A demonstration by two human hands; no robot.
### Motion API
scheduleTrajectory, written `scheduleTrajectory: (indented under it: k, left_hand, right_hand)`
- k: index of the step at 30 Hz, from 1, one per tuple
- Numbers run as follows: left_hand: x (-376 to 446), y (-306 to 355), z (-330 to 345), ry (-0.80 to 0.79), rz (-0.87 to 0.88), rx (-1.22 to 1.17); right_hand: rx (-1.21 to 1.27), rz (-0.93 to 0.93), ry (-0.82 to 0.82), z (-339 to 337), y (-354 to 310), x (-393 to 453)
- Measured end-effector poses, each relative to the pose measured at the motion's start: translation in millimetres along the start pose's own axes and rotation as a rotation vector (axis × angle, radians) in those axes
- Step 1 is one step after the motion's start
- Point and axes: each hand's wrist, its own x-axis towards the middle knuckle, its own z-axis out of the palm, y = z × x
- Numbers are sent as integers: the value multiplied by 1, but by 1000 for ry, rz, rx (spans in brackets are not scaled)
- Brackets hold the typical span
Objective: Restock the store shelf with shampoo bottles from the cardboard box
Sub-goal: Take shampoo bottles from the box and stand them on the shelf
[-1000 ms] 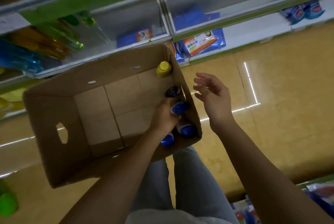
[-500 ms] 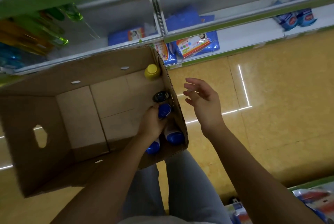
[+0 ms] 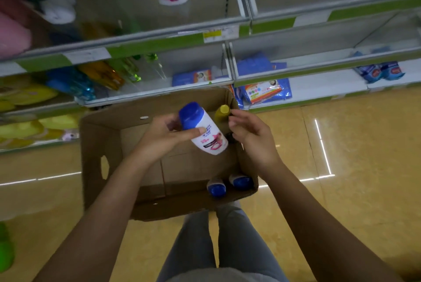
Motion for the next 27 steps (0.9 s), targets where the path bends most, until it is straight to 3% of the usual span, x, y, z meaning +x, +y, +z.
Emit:
scheduleTrajectory:
  k: [11, 17, 20, 23, 27]
  left_hand:
    - [-62, 77, -73, 74, 200, -203]
    - [-94, 92, -97, 142, 260, -356]
    - [-113, 94, -102, 39, 338, -487]
    - [-133, 102, -103, -31, 414, -553]
    - [-149, 122, -113, 130, 431, -476]
  right_hand:
    - [110, 49, -696, 33, -95, -52]
    - [320, 124, -819, 66, -122, -68]
    - [541, 197, -934, 79, -134, -79]
    - [609, 211, -1077, 92, -145, -95]
    - [609, 180, -1225, 105, -154, -108]
